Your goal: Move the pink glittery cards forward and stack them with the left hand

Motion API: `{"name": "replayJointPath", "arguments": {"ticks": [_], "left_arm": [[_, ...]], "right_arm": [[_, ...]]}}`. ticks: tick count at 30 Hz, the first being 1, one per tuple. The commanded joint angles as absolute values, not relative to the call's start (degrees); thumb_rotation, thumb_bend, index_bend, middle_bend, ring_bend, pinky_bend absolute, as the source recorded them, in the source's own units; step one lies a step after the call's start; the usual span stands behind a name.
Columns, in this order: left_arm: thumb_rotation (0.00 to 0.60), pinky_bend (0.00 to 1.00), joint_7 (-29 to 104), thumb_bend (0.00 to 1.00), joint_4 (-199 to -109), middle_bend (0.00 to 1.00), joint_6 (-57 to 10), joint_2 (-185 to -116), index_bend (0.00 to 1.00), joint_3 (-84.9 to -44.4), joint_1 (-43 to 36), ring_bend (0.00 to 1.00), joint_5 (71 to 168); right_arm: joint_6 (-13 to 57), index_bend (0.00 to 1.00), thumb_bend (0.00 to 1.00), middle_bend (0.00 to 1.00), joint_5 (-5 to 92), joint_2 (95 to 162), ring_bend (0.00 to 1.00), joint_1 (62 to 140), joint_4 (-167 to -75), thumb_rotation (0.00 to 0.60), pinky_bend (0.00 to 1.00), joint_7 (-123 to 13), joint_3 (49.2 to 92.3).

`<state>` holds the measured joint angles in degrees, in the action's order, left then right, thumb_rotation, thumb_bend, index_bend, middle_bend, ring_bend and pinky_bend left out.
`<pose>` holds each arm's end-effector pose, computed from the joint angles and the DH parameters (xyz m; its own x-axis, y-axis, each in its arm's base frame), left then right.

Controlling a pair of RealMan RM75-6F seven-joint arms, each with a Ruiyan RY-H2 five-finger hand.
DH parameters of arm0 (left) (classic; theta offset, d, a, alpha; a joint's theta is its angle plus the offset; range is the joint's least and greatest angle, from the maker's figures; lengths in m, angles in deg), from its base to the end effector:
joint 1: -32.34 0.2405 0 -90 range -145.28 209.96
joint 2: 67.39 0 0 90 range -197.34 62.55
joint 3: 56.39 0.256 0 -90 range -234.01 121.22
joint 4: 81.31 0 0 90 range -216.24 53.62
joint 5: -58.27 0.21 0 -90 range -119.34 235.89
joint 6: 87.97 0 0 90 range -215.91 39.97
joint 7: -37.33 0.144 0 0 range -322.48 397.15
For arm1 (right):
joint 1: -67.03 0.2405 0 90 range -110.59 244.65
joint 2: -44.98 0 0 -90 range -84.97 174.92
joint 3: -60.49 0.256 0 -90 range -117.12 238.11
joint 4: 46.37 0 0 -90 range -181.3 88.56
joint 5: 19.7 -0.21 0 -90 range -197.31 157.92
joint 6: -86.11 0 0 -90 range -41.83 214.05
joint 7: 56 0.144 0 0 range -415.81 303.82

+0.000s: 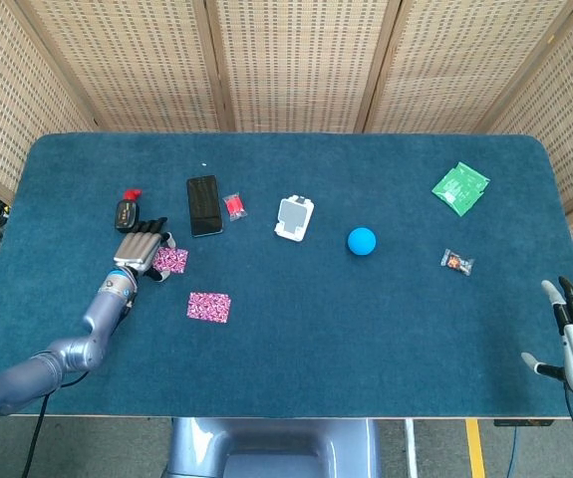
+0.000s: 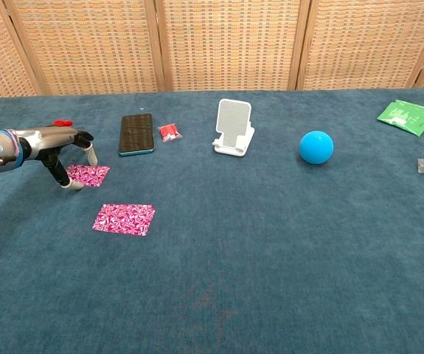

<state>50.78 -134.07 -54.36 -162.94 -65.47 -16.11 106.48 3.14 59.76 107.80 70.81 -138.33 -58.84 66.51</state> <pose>-0.2436 0.4182 -0.0249 0.4577 0.4587 0.7616 0.8770 -0.0923 -0.4715 -0.3295 -0.1858 0.1769 0.4505 0.0052 0.8927 -0.8867 0.1192 0.4468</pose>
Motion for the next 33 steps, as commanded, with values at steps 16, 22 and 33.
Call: {"name": "replayJointPath", "arguments": {"ticks": [16, 22, 33], "left_arm": [[0.6, 0.0, 49.8, 0.28, -136.9, 0.0, -52.7, -161.7, 0.63, -66.4, -15.7, 0.0, 108.1], [0.6, 0.0, 50.2, 0.28, -138.9, 0.0, -52.0, -160.9, 0.63, -66.7, -15.8, 0.0, 107.9], [0.6, 0.0, 52.1, 0.28, -146.5, 0.0, -49.8, -158.2, 0.62, -67.2, -16.1, 0.0, 106.2]], "right_arm": [[2.8, 0.0, 0.0, 0.0, 60.2, 107.6, 0.0, 70.7, -138.6, 0.6, 0.0, -58.7, 66.4], [2.6, 0.0, 0.0, 0.0, 60.2, 107.5, 0.0, 70.6, -138.7, 0.6, 0.0, -58.5, 66.4], [2.4, 0.0, 0.0, 0.0, 60.6, 107.2, 0.0, 70.5, -138.8, 0.6, 0.0, -57.9, 66.3]]}}
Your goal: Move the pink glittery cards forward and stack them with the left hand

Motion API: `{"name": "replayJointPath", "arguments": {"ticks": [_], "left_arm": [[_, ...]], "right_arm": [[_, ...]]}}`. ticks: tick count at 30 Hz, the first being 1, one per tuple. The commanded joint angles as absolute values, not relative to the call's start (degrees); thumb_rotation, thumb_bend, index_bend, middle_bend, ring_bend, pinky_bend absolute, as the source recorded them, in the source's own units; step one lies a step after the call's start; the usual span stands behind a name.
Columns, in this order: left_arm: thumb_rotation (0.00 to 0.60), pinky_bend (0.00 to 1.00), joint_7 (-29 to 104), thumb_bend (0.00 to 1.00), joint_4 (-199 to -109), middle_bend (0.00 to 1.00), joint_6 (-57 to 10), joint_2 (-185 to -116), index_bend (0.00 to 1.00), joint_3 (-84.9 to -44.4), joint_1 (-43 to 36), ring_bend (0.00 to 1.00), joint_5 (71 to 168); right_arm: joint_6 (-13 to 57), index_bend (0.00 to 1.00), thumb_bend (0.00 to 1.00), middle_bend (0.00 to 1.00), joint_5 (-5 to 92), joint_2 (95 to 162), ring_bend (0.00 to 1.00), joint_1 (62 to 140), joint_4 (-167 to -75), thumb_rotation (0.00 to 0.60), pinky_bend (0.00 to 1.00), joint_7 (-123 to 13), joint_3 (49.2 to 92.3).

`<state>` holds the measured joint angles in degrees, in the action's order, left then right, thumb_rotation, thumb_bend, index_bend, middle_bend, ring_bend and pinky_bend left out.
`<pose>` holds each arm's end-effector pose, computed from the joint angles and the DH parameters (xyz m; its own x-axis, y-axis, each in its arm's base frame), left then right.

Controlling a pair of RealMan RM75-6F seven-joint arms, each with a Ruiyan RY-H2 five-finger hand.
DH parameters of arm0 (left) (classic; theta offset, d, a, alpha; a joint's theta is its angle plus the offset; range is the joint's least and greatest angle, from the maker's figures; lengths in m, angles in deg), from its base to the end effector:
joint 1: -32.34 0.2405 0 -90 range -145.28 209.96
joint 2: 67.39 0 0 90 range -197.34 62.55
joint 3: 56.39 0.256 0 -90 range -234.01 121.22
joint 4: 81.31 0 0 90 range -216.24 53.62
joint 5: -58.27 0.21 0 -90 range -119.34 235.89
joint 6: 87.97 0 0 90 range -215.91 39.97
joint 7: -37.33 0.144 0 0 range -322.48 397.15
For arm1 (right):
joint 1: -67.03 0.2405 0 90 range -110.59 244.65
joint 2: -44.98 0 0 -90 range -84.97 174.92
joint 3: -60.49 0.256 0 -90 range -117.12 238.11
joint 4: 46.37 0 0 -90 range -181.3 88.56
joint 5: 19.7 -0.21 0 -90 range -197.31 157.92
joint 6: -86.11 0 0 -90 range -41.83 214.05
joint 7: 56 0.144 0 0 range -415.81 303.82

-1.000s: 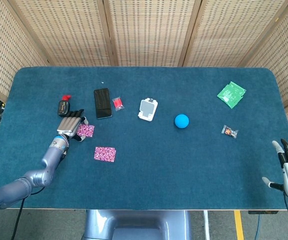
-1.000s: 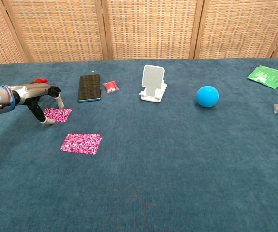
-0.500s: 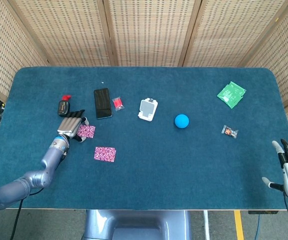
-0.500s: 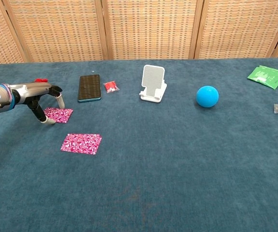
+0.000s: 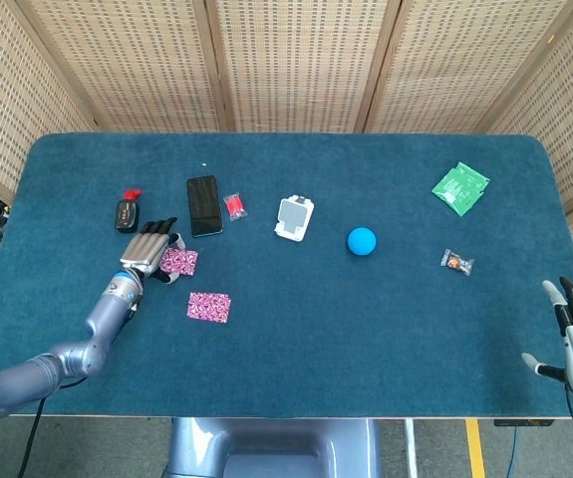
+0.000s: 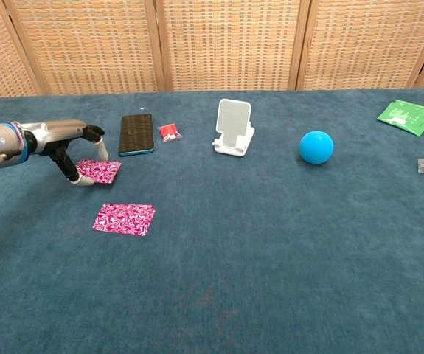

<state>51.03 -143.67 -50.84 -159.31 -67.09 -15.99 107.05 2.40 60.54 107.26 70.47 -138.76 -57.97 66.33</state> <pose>-0.2143 0.4103 -0.0192 0.4162 0.4361 0.7979 0.9070 -0.1366 -0.3984 -0.3275 -0.1834 0.1796 0.4418 0.0144 0.8970 -0.8923 0.1108 0.4377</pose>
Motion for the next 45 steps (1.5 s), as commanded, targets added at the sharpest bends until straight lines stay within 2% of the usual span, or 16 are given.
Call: {"name": "replayJointPath", "arguments": {"ticks": [1, 12, 19, 28, 45], "left_arm": [[0.6, 0.0, 52.7, 0.28, -148.5, 0.0, -49.0, -157.7, 0.62, -67.3, -16.1, 0.0, 105.7], [0.6, 0.0, 64.1, 0.27, -163.8, 0.0, -38.6, -154.2, 0.61, -64.9, -16.2, 0.0, 97.7], [0.6, 0.0, 66.6, 0.28, -168.7, 0.0, -36.5, -154.7, 0.59, -63.3, -16.1, 0.0, 95.5], [0.6, 0.0, 68.8, 0.28, -170.0, 0.0, -32.9, -157.0, 0.58, -62.3, -15.8, 0.0, 94.0], [0.6, 0.0, 71.4, 0.28, -170.1, 0.0, -30.4, -160.7, 0.57, -62.6, -16.1, 0.0, 91.8]], "right_arm": [[2.3, 0.0, 0.0, 0.0, 60.7, 107.2, 0.0, 70.4, -138.8, 0.6, 0.0, -57.9, 66.3], [2.1, 0.0, 0.0, 0.0, 60.7, 107.0, 0.0, 70.3, -138.9, 0.6, 0.0, -57.5, 66.3], [2.2, 0.0, 0.0, 0.0, 60.8, 107.0, 0.0, 70.4, -139.0, 0.6, 0.0, -57.7, 66.3], [2.1, 0.0, 0.0, 0.0, 60.8, 106.9, 0.0, 70.3, -139.0, 0.6, 0.0, -57.4, 66.3], [2.0, 0.0, 0.0, 0.0, 61.0, 106.7, 0.0, 70.2, -139.0, 0.6, 0.0, -57.0, 66.3]]}}
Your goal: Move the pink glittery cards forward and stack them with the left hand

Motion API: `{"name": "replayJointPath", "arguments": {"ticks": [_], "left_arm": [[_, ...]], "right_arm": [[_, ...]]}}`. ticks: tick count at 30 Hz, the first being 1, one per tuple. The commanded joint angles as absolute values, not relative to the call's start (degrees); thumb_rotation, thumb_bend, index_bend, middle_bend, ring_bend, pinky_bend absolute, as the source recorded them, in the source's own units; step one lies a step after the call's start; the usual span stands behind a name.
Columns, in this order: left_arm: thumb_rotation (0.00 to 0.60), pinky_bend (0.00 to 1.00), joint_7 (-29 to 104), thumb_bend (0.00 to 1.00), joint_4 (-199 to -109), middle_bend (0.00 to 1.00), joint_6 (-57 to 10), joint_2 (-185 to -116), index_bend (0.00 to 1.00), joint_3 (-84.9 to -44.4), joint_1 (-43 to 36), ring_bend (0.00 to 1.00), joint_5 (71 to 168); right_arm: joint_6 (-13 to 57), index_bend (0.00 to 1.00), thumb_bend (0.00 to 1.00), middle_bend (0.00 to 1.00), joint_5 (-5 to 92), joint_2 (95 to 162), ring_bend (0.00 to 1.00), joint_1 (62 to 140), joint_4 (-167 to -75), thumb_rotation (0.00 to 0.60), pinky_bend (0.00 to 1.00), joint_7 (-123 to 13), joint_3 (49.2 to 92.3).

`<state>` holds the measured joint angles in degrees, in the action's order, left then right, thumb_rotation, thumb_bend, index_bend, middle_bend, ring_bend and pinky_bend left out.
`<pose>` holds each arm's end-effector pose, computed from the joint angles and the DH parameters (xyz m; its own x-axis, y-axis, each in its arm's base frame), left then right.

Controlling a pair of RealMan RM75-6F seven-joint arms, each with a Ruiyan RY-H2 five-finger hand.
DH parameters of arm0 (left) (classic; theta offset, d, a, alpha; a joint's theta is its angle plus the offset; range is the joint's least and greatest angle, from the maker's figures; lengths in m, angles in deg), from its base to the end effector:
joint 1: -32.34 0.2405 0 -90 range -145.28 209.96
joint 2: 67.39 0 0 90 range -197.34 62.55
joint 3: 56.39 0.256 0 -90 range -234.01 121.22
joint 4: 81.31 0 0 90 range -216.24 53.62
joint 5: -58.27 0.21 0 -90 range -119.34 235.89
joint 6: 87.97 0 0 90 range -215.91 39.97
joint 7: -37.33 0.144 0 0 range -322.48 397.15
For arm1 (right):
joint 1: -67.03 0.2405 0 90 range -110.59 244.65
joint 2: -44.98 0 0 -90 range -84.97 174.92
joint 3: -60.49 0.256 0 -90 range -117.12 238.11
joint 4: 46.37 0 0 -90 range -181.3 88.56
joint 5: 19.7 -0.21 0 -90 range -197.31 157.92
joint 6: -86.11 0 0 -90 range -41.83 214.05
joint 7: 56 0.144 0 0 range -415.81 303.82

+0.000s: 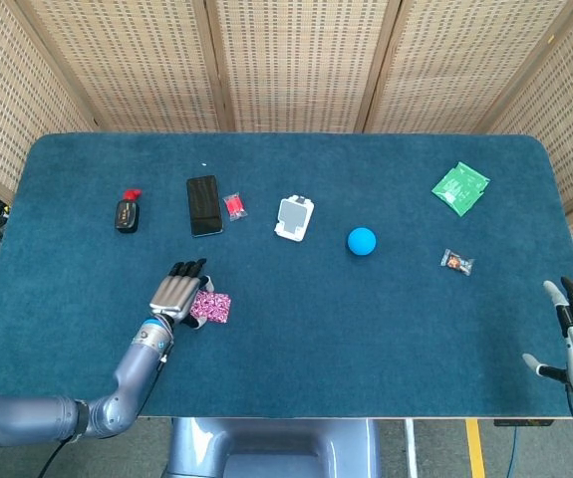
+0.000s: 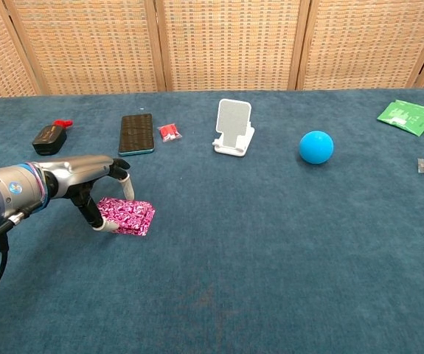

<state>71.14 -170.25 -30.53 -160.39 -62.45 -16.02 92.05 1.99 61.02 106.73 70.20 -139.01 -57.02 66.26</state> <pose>-0.1580 0.3241 -0.0549 0.4136 0.4877 0.7688 0.9081 -0.1604 -0.3867 -0.3267 -0.1817 0.1825 0.4329 0.0204 0.9012 -0.8972 0.1064 0.4286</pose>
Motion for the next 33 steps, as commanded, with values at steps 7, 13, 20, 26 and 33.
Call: {"name": "replayJointPath", "arguments": {"ticks": [7, 13, 20, 26, 33], "left_arm": [[0.6, 0.0, 72.2, 0.27, -170.1, 0.0, -29.9, -161.3, 0.54, -63.0, -16.2, 0.0, 90.7], [0.6, 0.0, 72.7, 0.27, -170.4, 0.0, -29.7, -161.4, 0.48, -63.2, -16.3, 0.0, 90.7], [0.6, 0.0, 73.0, 0.27, -170.7, 0.0, -29.7, -161.3, 0.46, -63.2, -16.3, 0.0, 90.7], [0.6, 0.0, 73.3, 0.26, -171.0, 0.0, -29.9, -160.9, 0.45, -63.1, -16.2, 0.0, 90.6], [0.6, 0.0, 72.8, 0.24, -171.5, 0.0, -30.3, -160.4, 0.38, -63.2, -16.1, 0.0, 91.1]], "right_arm": [[2.0, 0.0, 0.0, 0.0, 61.1, 106.7, 0.0, 70.2, -139.0, 0.6, 0.0, -56.9, 66.2], [2.0, 0.0, 0.0, 0.0, 61.1, 106.6, 0.0, 70.1, -139.1, 0.6, 0.0, -56.7, 66.2], [1.9, 0.0, 0.0, 0.0, 61.2, 106.5, 0.0, 70.1, -139.2, 0.6, 0.0, -56.5, 66.2], [1.8, 0.0, 0.0, 0.0, 61.3, 106.3, 0.0, 70.0, -139.2, 0.6, 0.0, -56.4, 66.2], [1.8, 0.0, 0.0, 0.0, 61.3, 106.2, 0.0, 70.0, -139.4, 0.6, 0.0, -56.3, 66.1]]}}
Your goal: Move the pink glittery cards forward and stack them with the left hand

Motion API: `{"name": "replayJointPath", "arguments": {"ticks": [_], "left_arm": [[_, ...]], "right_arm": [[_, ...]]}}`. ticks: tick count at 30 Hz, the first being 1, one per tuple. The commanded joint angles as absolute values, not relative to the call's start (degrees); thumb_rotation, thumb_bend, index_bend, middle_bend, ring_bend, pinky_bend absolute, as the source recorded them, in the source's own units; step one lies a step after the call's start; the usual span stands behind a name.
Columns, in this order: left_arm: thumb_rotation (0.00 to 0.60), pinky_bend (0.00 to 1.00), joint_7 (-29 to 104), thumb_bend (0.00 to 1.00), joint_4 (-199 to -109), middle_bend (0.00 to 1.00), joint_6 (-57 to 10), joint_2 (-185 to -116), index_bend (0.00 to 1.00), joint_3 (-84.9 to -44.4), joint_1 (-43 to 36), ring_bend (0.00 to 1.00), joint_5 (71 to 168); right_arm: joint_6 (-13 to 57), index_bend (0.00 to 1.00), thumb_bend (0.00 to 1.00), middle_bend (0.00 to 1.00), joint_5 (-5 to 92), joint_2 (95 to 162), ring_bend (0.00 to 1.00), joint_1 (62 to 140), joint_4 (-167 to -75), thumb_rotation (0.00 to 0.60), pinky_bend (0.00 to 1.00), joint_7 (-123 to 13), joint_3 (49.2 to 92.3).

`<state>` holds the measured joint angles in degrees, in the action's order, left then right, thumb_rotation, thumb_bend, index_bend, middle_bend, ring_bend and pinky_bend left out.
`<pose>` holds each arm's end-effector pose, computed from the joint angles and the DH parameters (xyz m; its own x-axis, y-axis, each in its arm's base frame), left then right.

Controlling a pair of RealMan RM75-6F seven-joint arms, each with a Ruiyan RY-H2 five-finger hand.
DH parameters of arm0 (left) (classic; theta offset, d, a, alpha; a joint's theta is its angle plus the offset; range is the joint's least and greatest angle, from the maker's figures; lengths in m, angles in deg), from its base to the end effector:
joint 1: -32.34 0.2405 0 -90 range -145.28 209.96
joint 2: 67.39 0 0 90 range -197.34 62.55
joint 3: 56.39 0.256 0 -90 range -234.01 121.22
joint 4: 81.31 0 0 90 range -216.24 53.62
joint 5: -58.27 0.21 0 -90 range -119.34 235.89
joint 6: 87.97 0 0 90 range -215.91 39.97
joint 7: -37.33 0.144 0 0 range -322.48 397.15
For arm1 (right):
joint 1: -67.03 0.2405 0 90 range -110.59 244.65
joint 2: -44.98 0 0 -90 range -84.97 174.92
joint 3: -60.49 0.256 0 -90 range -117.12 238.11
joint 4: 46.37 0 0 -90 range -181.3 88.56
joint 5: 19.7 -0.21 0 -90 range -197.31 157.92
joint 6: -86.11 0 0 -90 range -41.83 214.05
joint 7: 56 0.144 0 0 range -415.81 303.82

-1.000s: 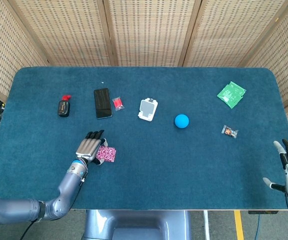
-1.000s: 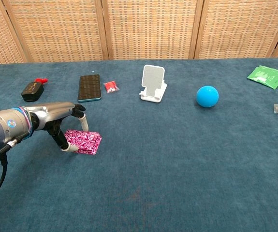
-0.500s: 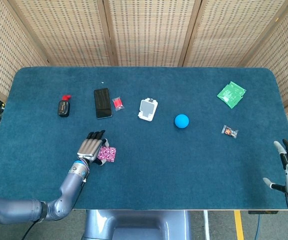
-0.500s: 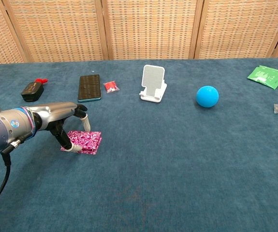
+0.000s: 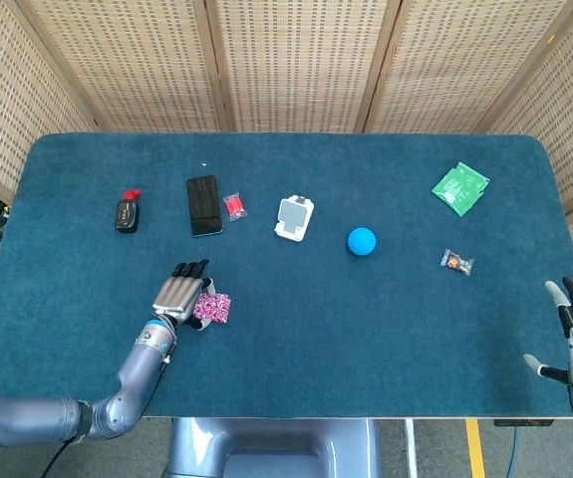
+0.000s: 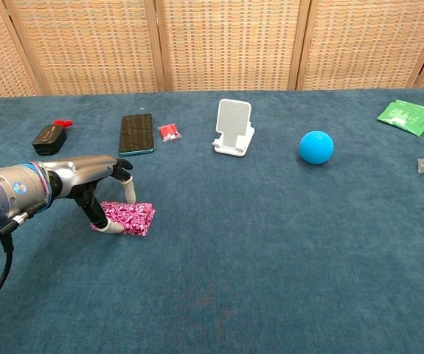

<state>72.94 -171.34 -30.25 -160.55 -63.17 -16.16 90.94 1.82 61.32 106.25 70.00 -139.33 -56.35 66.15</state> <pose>-0.1527 0.3222 -0.0560 0.4159 0.4932 0.7640 0.9070 -0.1634 -0.3882 -0.3260 -0.1802 0.1845 0.4259 0.0213 0.9045 -0.9008 0.1038 0.4217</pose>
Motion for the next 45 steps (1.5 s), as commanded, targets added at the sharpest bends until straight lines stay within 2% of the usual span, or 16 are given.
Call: {"name": "replayJointPath", "arguments": {"ticks": [1, 17, 22, 29, 32, 35, 37, 40, 45], "left_arm": [[0.6, 0.0, 72.8, 0.24, -171.6, 0.0, -30.3, -160.3, 0.37, -63.2, -16.1, 0.0, 91.2], [0.6, 0.0, 73.3, 0.24, -172.4, 0.0, -30.1, -159.5, 0.34, -63.3, -16.3, 0.0, 90.2], [0.6, 0.0, 72.9, 0.19, -172.5, 0.0, -30.1, -159.4, 0.32, -63.3, -16.3, 0.0, 90.6], [0.6, 0.0, 71.7, 0.19, -173.2, 0.0, -29.8, -158.8, 0.31, -63.7, -15.9, 0.0, 91.2], [0.6, 0.0, 69.2, 0.19, -174.6, 0.0, -29.3, -157.2, 0.25, -64.5, -15.0, 0.0, 93.9], [0.6, 0.0, 65.1, 0.19, -176.5, 0.0, -27.7, -154.1, 0.07, -65.2, -13.1, 0.0, 99.3], [0.6, 0.0, 61.8, 0.1, -177.5, 0.0, -25.3, -151.6, 0.0, -65.2, -11.0, 0.0, 104.6], [0.6, 0.0, 55.9, 0.0, -178.0, 0.0, -20.5, -148.0, 0.0, -64.4, -7.1, 0.0, 113.4], [0.6, 0.0, 46.9, 0.0, -178.6, 0.0, -11.3, -141.5, 0.0, -60.0, 1.4, 0.0, 124.9]], "right_arm": [[1.7, 0.0, 0.0, 0.0, 61.4, 106.2, 0.0, 70.0, -139.3, 0.6, 0.0, -56.3, 66.1], [1.5, 0.0, 0.0, 0.0, 61.8, 106.1, 0.0, 69.8, -139.5, 0.6, 0.0, -56.1, 66.0], [1.4, 0.0, 0.0, 0.0, 61.8, 106.1, 0.0, 69.8, -139.5, 0.6, 0.0, -56.1, 66.0], [1.3, 0.0, 0.0, 0.0, 61.9, 106.0, 0.0, 69.8, -139.5, 0.6, 0.0, -56.0, 66.0], [1.3, 0.0, 0.0, 0.0, 62.0, 106.0, 0.0, 69.8, -139.5, 0.6, 0.0, -56.0, 66.0], [1.3, 0.0, 0.0, 0.0, 62.1, 106.0, 0.0, 69.7, -139.5, 0.6, 0.0, -55.9, 65.9], [1.2, 0.0, 0.0, 0.0, 62.2, 106.0, 0.0, 69.7, -139.5, 0.6, 0.0, -55.9, 65.9], [0.9, 0.0, 0.0, 0.0, 62.5, 106.0, 0.0, 69.7, -139.5, 0.6, 0.0, -55.9, 65.9], [0.8, 0.0, 0.0, 0.0, 62.8, 106.5, 0.0, 69.7, -139.2, 0.6, 0.0, -56.6, 65.7]]}}
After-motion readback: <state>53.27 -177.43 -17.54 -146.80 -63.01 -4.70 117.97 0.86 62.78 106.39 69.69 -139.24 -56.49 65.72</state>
